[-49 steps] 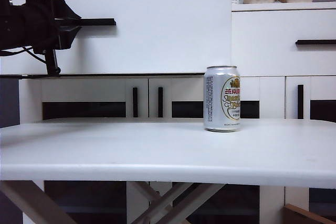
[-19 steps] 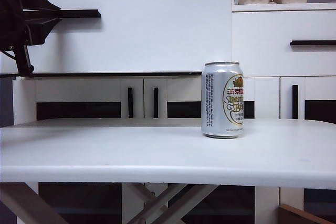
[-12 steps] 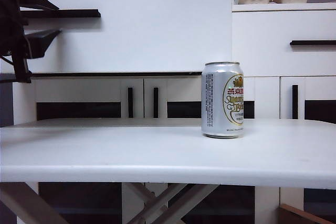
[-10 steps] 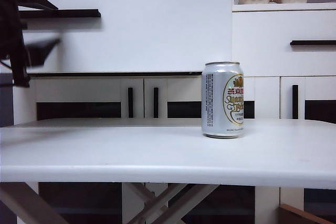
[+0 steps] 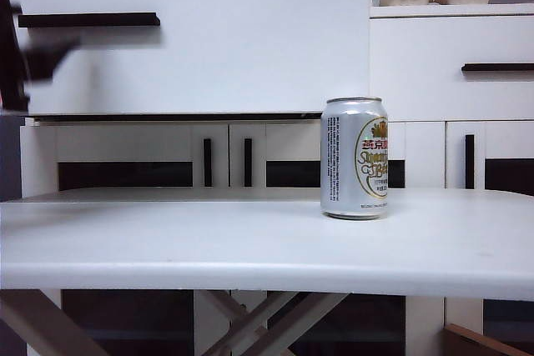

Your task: Pick up a can of beer from the white table, open the left drawer, place the beer inside the drawer, and finally close the drawer.

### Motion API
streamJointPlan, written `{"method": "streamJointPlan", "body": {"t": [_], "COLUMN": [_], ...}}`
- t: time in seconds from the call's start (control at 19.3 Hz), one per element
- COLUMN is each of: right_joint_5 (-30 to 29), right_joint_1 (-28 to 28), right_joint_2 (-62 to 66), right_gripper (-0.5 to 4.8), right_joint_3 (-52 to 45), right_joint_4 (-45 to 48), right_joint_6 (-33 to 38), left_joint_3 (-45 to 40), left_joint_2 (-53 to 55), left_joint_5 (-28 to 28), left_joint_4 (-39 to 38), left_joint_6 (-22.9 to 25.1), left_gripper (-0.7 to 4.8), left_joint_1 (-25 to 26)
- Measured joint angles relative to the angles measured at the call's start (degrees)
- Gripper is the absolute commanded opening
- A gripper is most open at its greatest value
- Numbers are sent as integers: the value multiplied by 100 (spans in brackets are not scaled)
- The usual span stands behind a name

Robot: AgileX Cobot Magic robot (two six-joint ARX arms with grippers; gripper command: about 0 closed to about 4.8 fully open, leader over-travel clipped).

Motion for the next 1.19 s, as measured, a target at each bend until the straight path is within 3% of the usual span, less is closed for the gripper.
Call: {"method": "streamJointPlan", "body": {"t": [0.21, 0.36, 0.41, 0.52, 0.67, 0.78, 0.98, 1.14, 1.19], "right_joint_5": [0, 0, 0, 0, 2, 2, 0, 0, 0], "right_joint_1": [0, 0, 0, 0, 0, 0, 0, -7, -7], "right_joint_2": [0, 0, 0, 0, 0, -2, 0, 0, 0], "right_gripper": [-5, -5, -5, -5, -5, -5, -5, -5, -5], "right_joint_3": [0, 0, 0, 0, 0, 0, 0, -2, -2], "right_joint_4": [2, 2, 2, 2, 0, -22, -472, -796, -824], "right_joint_6": [0, 0, 0, 0, 0, 0, -50, -138, -140], "left_joint_3": [83, 581, 675, 1060, 1423, 1655, 2135, 2924, 3051], "left_joint_2": [-511, -990, -1036, -1161, -1161, -1161, -1158, -1158, -1158], "left_joint_5": [586, 1797, 1978, 2476, 2931, 3331, 3829, 4181, 4192], "left_joint_4": [0, 2, 2, 4, -50, -450, -1998, -3644, -3884], "left_joint_6": [0, 28, 55, 129, 339, 817, 2044, 3254, 3436], "left_gripper": [237, 236, 198, 8, -6, -6, -6, -6, -6], "left_joint_1": [2, 2, 2, 0, 2, 2, 2, 2, 2]}}
